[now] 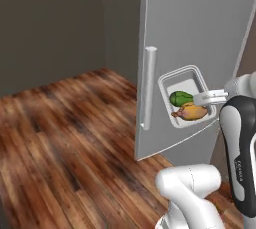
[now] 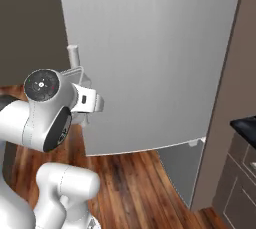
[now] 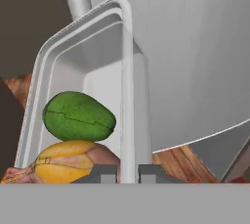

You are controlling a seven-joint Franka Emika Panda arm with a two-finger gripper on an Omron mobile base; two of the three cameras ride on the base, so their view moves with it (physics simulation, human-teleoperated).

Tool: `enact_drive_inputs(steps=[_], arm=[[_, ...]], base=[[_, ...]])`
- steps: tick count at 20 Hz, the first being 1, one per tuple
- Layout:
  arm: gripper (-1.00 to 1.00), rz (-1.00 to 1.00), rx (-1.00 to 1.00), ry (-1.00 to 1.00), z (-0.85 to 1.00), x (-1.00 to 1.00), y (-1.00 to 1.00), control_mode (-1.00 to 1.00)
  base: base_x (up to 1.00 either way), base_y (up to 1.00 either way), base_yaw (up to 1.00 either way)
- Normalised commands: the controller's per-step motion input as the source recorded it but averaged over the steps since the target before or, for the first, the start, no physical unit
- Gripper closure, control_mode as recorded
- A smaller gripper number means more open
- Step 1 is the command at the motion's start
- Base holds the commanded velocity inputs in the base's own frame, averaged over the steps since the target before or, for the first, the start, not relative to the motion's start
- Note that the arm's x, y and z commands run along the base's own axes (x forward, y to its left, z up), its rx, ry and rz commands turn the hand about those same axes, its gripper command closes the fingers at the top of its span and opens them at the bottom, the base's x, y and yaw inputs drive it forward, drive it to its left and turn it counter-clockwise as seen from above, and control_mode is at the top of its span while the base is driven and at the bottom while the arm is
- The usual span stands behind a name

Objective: Place the tupperware on the top shelf of the fridge. Make space for the tupperware among the existing items by rearranging them on the shelves if needed. Close the fridge door when finished.

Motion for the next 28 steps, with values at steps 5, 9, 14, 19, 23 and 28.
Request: enact_drive_inputs(steps=[5, 9, 14, 19, 23, 28], arm=[[1.0, 0.0, 0.0, 0.0, 0.0, 0.0, 0.0, 1.0], [1.0, 0.0, 0.0, 0.0, 0.0, 0.0, 0.0, 1.0], [1.0, 0.0, 0.0, 0.0, 0.0, 0.0, 0.0, 1.0], [1.0, 0.0, 0.0, 0.0, 0.0, 0.0, 0.0, 1.0], [1.0, 0.0, 0.0, 0.0, 0.0, 0.0, 0.0, 1.0], [1.0, 0.0, 0.0, 0.0, 0.0, 0.0, 0.0, 1.0]], base=[[0.27, 0.96, 0.32], [0.61, 0.81, 0.18], [0.72, 0.43, 0.01], [0.73, 0.3, -0.15], [0.77, 0.43, -0.24], [0.55, 0.19, -0.47]])
